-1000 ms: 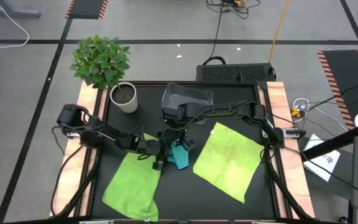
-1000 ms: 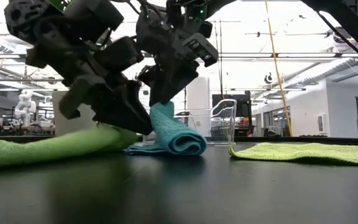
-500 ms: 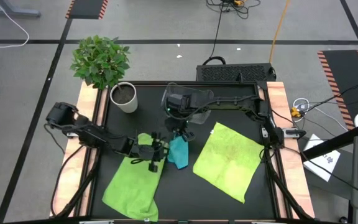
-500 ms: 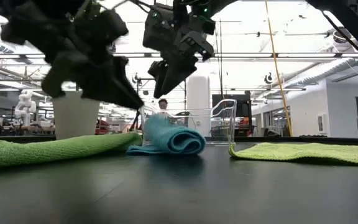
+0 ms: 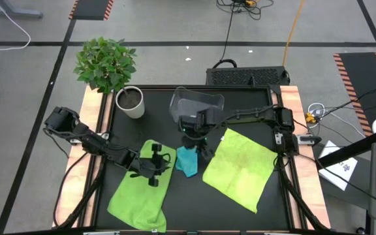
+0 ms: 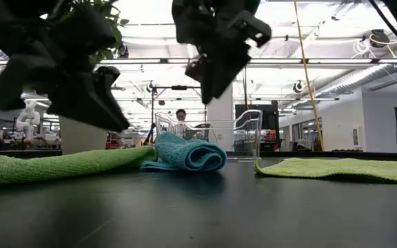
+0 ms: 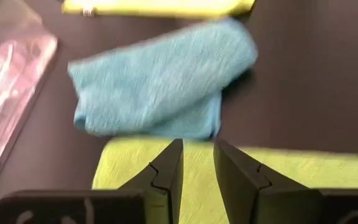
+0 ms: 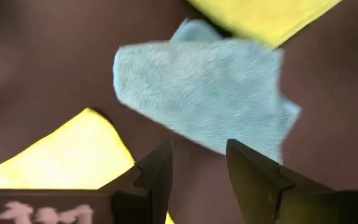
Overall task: Fold microfiber towels
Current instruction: Fold the blue microfiber cloth
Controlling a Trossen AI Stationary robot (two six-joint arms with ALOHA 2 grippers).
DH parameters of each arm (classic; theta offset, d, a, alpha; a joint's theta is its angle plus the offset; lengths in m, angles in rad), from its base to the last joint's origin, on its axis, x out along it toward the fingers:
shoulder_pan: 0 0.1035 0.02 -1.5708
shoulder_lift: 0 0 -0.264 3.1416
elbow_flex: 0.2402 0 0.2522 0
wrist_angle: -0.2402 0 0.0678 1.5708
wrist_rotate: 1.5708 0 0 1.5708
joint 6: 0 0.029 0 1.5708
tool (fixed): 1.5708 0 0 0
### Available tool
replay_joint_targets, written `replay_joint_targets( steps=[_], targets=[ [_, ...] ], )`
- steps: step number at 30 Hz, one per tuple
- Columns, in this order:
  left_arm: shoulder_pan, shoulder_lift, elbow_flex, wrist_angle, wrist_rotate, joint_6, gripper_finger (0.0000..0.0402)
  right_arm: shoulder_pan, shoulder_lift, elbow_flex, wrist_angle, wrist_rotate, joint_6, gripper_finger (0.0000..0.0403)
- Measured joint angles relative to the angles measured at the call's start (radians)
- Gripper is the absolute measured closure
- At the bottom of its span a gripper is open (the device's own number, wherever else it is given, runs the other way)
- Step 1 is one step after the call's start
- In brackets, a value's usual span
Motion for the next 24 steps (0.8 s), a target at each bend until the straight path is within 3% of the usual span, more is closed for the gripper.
replay_joint_targets(
  steps=[7,14,24],
  targets=[
    [-0.003,0.010,-0.075,0.240,0.028,0.022,0.0309,0.075,-0.017,-0.162,0.133,0.029,0.047,0.0264],
    [0.061,0.150,-0.096,0.447,0.100,0.030,0.0309,0.113,-0.022,-0.244,0.291,0.053,0.053,0.0264],
    [0.150,0.269,-0.078,0.488,0.147,-0.009,0.0309,0.119,-0.022,-0.256,0.372,0.099,0.072,0.0264]
  ],
)
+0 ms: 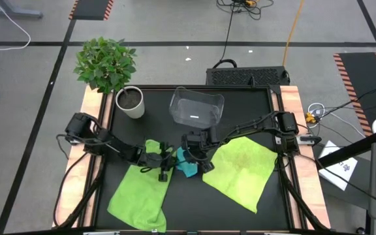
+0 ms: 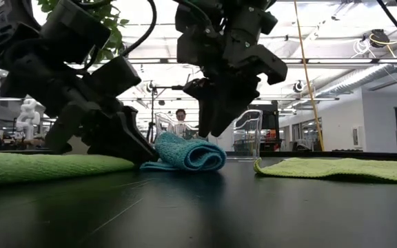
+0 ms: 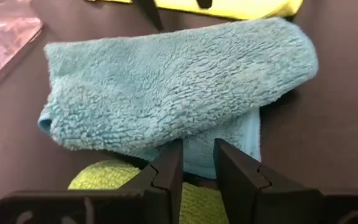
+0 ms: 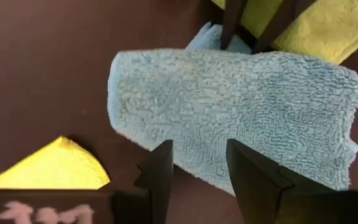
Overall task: Fold microfiber towels
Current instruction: Fold the blue microfiber cloth
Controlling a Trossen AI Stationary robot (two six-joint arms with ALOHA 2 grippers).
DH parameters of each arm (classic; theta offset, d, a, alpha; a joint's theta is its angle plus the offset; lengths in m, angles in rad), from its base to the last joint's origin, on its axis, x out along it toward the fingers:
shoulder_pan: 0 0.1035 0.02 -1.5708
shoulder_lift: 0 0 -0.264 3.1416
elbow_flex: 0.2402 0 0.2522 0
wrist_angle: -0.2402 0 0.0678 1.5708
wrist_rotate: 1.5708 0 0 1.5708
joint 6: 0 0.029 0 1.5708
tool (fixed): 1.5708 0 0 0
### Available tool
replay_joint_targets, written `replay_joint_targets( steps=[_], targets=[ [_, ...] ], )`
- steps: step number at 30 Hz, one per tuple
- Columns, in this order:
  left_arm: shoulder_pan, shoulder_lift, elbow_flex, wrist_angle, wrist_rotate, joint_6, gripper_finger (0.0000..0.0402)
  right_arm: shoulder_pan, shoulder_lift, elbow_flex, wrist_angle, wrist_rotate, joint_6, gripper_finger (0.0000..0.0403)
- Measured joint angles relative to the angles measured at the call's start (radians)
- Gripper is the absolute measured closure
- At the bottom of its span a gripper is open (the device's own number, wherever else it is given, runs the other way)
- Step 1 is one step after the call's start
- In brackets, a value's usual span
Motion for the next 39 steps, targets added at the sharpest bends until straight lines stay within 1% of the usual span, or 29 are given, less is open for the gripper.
replay_joint_targets(
  steps=[7,19,25,27,28,32,37,39],
  targets=[
    [0.003,0.000,0.000,-0.005,0.044,-0.018,0.0309,0.012,0.000,0.000,0.019,-0.002,0.028,0.0264],
    [0.034,-0.001,0.000,-0.021,0.041,-0.010,0.0309,0.106,0.000,0.000,0.064,-0.006,0.111,0.0263],
    [0.047,-0.001,0.000,-0.013,0.046,-0.001,0.0309,0.119,0.001,-0.079,0.247,-0.005,0.141,0.0263],
    [0.047,-0.001,0.000,-0.012,0.050,0.000,0.0309,0.119,0.002,-0.102,0.273,-0.003,0.153,0.0263],
    [0.047,-0.001,0.000,-0.009,0.053,-0.002,0.0309,0.117,0.002,-0.112,0.277,0.002,0.159,0.0263],
    [0.047,-0.001,0.000,-0.005,0.054,-0.002,0.0309,0.116,0.002,-0.125,0.270,0.080,0.163,0.0263],
    [0.050,-0.001,0.000,0.006,0.056,0.002,0.0309,0.124,0.002,-0.125,0.288,0.083,0.162,0.0263],
    [0.054,-0.001,0.000,0.007,0.056,0.002,0.0309,0.127,0.002,-0.125,0.299,0.104,0.162,0.0263]
  ],
)
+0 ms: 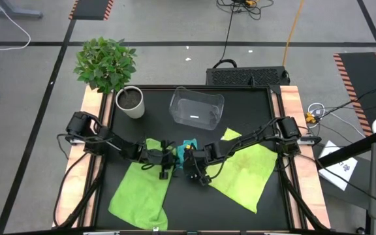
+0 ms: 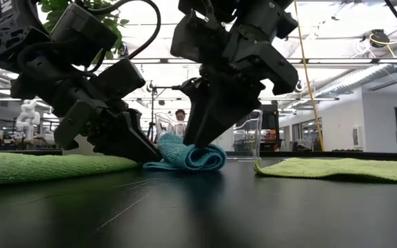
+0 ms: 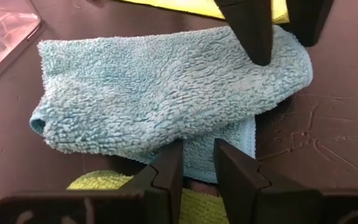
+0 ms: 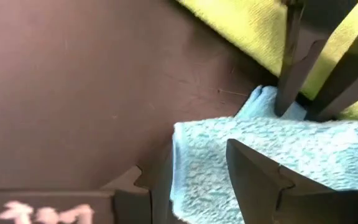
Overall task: Fold microfiber towels
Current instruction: Fold the blue microfiber cloth
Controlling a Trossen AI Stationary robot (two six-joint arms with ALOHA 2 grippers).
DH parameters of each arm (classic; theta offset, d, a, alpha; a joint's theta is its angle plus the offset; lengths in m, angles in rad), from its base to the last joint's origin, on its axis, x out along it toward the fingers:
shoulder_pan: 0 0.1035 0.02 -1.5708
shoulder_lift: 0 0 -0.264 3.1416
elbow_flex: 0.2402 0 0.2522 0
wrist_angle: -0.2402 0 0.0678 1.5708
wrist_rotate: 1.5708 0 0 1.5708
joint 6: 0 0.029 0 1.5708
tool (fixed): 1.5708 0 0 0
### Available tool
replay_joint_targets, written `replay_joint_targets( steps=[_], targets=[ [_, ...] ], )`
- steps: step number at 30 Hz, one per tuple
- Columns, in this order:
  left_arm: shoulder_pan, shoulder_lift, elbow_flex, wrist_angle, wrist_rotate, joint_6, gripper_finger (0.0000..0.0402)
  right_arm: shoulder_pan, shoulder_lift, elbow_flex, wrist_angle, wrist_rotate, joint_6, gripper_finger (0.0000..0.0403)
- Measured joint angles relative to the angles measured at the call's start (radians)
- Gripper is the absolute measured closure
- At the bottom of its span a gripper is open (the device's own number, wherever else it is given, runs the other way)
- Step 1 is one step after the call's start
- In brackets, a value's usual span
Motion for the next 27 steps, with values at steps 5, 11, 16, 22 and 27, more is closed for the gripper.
replay_joint_targets(
  steps=[5,11,16,22,27],
  targets=[
    [0.004,0.000,0.000,0.001,0.003,0.000,0.0309,0.000,0.000,0.000,0.025,0.032,0.006,0.0280],
    [0.004,0.000,0.000,0.001,0.015,-0.001,0.0309,-0.001,0.000,0.000,0.059,0.083,0.008,0.0386],
    [0.003,0.000,0.000,-0.002,0.015,-0.012,0.0309,-0.008,0.000,0.000,0.078,0.085,0.013,0.0399],
    [-0.006,0.000,0.000,-0.004,0.016,-0.038,0.0309,-0.006,0.000,0.000,0.073,0.195,0.012,0.0402],
    [-0.021,0.001,0.000,-0.004,0.017,-0.055,0.0309,0.002,0.000,0.000,0.079,0.267,0.017,0.0403]
  ],
)
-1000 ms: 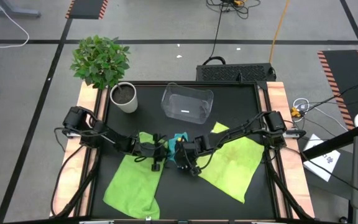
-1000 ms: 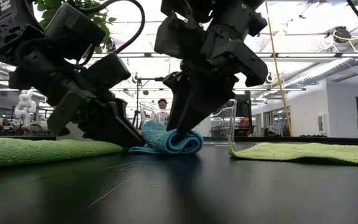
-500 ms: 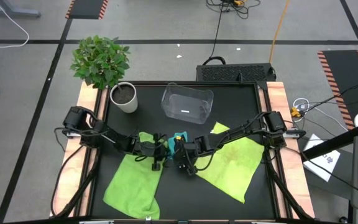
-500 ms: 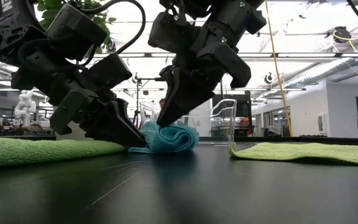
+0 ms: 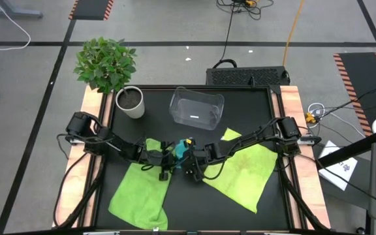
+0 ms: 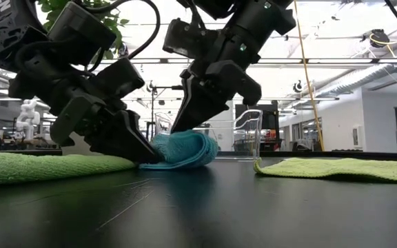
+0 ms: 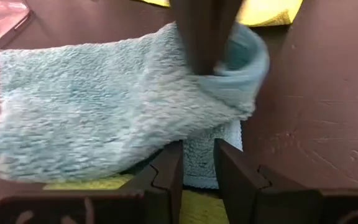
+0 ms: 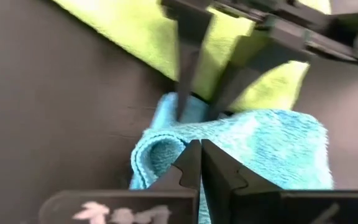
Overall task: Fold microfiber towels
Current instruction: Fold the blue microfiber cloth
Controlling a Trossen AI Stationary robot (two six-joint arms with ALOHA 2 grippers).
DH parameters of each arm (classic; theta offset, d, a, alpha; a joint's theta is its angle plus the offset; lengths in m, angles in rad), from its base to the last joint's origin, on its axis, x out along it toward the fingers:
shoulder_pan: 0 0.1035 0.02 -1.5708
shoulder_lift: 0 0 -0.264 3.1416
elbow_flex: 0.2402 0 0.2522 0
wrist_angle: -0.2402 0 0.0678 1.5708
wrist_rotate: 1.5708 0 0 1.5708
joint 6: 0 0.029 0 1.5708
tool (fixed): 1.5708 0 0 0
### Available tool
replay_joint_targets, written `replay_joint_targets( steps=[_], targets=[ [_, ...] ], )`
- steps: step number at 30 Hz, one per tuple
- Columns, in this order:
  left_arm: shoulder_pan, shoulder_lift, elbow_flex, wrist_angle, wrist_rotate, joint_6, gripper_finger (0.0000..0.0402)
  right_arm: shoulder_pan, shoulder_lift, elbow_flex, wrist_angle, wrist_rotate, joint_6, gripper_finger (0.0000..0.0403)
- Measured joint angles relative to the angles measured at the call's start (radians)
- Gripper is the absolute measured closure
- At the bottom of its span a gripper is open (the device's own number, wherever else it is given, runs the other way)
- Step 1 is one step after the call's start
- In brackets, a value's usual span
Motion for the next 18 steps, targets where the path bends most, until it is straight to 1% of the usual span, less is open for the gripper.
replay_joint_targets(
  steps=[3,5,8,10,14,18],
  targets=[
    [-0.007,0.041,0.002,0.045,0.000,-0.013,0.0309,0.009,0.000,0.000,0.006,0.044,-0.003,0.0403],
    [-0.008,0.088,0.004,0.111,0.013,-0.018,0.0309,0.018,-0.007,0.000,0.010,0.070,-0.003,0.0403],
    [0.000,0.158,0.026,0.195,0.047,-0.021,0.0309,0.026,-0.025,0.000,0.023,0.076,0.000,0.0403],
    [0.007,0.191,0.054,0.204,0.077,-0.022,0.0309,0.031,-0.039,0.001,0.024,0.093,0.008,0.0403],
    [0.008,0.204,0.085,0.193,0.092,-0.013,0.0309,0.044,-0.055,0.001,0.014,0.119,0.017,0.0403],
    [0.001,0.175,0.082,0.165,0.081,0.003,0.0309,0.055,-0.056,0.001,-0.088,0.097,0.074,0.0403]
  ],
)
